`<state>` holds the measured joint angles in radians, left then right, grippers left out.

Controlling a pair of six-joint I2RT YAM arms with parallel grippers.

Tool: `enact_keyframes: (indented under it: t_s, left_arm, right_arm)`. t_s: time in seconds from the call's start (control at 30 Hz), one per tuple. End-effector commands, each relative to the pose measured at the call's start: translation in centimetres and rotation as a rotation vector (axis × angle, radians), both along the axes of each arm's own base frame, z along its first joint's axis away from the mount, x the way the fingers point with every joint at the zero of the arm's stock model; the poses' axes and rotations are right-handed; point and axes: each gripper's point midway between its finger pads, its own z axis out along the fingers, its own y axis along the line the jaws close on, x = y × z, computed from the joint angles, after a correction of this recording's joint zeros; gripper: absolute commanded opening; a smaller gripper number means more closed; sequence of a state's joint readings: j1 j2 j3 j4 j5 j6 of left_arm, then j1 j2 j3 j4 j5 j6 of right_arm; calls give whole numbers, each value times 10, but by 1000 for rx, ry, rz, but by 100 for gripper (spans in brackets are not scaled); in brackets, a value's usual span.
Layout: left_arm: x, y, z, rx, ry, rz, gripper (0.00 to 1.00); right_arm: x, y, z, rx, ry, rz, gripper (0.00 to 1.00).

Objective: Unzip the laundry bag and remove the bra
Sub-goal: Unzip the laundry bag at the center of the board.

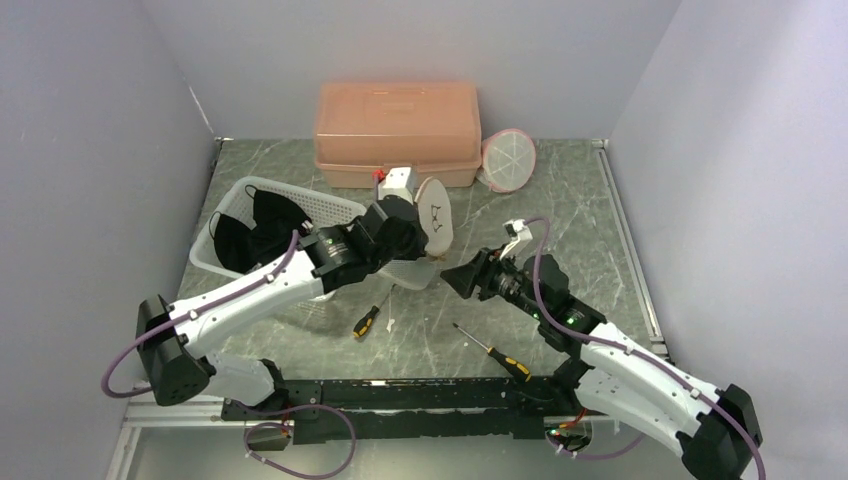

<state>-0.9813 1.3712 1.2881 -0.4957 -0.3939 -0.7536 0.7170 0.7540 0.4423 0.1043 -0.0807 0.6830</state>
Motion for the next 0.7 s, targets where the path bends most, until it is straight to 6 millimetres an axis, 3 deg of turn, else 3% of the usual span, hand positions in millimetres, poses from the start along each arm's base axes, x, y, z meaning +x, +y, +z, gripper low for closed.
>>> enact_keyframes:
  t_s: [0.0, 0.3, 0.67]
  left_arm:
    - [-2, -3, 27, -171, 17, -30, 3]
    - [-5, 2, 25, -290, 99, -57, 3]
    - [-5, 5, 23, -370, 155, -72, 2]
  right_arm:
    - [0, 16, 46, 92, -106, 75, 62]
    - [9, 20, 57, 140, -93, 63, 55]
    - [13, 33, 47, 142, -41, 108, 46]
